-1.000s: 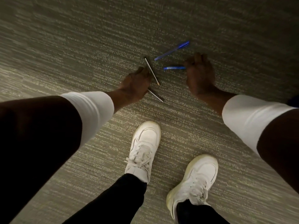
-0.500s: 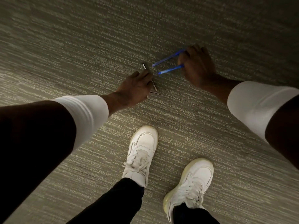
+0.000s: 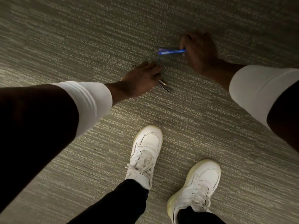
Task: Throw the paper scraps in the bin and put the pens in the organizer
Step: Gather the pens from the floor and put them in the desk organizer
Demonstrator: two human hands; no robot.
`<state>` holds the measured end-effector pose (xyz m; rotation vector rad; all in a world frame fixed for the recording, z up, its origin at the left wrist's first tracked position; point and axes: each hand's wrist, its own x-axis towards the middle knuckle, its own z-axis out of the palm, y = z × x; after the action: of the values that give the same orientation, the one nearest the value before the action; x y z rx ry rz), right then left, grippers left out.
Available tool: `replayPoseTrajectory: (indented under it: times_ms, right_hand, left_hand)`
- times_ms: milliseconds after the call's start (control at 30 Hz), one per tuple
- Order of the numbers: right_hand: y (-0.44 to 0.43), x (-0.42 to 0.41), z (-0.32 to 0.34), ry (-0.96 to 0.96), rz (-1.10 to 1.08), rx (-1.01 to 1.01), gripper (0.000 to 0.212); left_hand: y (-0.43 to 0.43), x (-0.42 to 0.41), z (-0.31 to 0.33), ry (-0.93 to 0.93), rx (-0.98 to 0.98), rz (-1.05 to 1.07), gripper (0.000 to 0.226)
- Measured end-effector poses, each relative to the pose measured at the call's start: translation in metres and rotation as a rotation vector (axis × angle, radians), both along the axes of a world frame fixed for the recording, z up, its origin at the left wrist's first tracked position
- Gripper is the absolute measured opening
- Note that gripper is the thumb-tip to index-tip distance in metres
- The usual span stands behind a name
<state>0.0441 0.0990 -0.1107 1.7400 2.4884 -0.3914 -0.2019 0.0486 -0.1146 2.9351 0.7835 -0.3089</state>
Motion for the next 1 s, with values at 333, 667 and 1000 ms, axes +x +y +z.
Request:
replayPoseTrajectory:
  times_ms: [333,667,1000]
  right_hand:
    - [-0.033,0.033,0.007,0.077,-0.24,-0.141,0.023]
    - [-0.134,0.071,0.055,0.211,-0.573,-0.19,0.025]
    - [-0.208,0.078,0.195,0.403,-0.883,-0.288,0.027]
  left_hand:
    - [-0.014,0.013,0.011,0.033,-0.076,0.175,0.047]
    - [-0.034,0.037,0.074,0.057,-0.258,0.591,0.025]
    - [-0.071,0.057,0.205,-0.192,-0.376,0.782,0.028]
